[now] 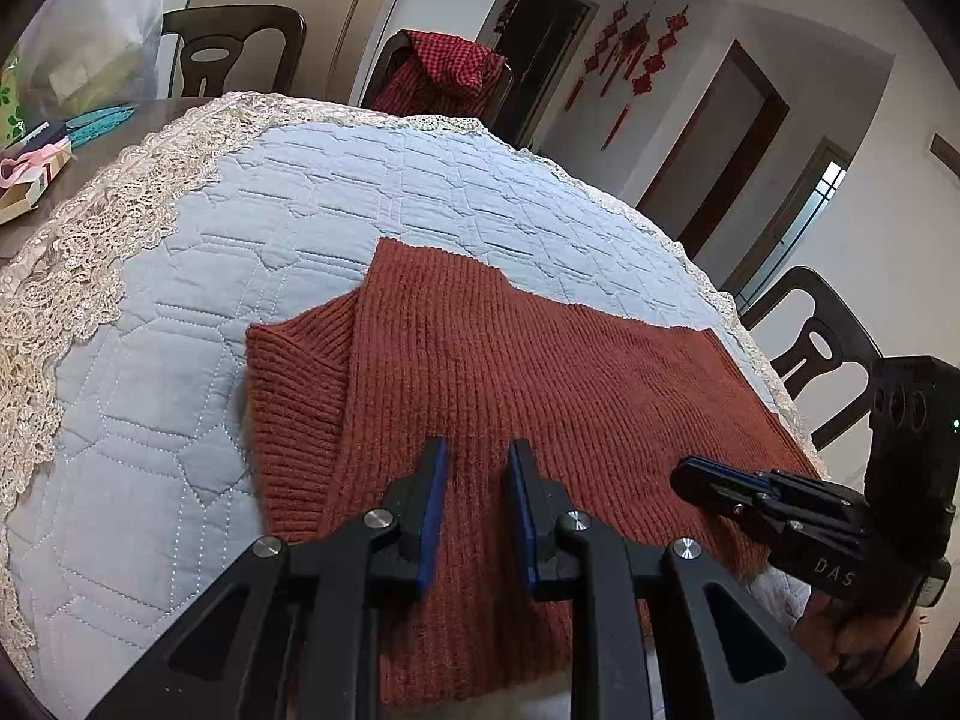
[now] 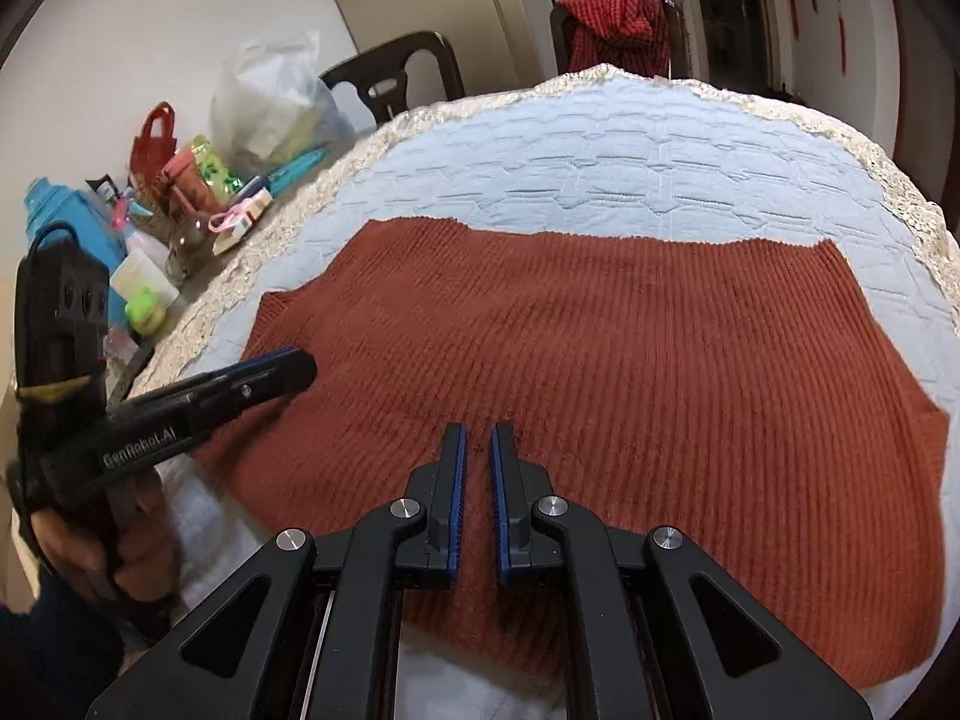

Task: Fold small clothes

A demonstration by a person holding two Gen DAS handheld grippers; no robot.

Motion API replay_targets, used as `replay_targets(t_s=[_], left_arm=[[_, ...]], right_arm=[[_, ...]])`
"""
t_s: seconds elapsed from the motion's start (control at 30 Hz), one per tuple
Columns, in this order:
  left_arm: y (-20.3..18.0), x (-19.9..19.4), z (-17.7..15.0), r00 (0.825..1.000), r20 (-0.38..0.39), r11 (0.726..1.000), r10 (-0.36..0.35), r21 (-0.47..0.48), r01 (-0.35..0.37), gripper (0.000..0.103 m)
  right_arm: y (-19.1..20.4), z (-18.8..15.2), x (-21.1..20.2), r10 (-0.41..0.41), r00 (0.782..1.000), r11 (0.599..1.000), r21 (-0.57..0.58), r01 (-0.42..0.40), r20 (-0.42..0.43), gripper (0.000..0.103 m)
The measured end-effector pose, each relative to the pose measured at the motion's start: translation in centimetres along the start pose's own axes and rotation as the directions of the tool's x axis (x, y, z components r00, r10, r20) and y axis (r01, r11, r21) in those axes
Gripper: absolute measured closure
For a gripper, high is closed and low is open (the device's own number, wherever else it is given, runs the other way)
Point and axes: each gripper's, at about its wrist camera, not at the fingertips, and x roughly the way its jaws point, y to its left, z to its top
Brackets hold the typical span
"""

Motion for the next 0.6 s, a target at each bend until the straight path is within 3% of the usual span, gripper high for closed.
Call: replay_targets(t_s=[0.13,0.23,0.3,0.43,0.6], left_arm=[[-0.4,-1.0,0.2,1.000,-0.008,1.000,0.025,0.014,-0.025,0.080],[0.3,-2.7,0.0,0.998,0.036,0.999,0.049,-0.009,-0.049,0.068],[1.1,-3.3,-0.1,0.996,0.051,0.997,0.071,-0.029,-0.070,0.068],[2.7,-3.8,-0.5,0.993,0.045,0.991,0.107,-0.080,-0.103,0.065],[4.4,-2.8,-0.9,0.995,0.008,0.985,0.096,-0.143,-0.094,0.060]], right_arm=[[0.1,0.4,-0.1,-0.002,1.000,1.000,0.014,0.003,-0.006,0.097],[1.2,-0.1,-1.0,0.008,1.000,1.000,-0.019,-0.008,0.004,0.096],[1.3,-0.7,-0.9,0.001,1.000,1.000,-0.026,-0.001,-0.003,0.096],[1.1,-1.0,-1.8,0.019,1.000,1.000,0.001,-0.019,0.014,0.096],[1.2,-1.9,-1.4,0.031,1.000,0.999,-0.020,-0.031,-0.001,0.095]])
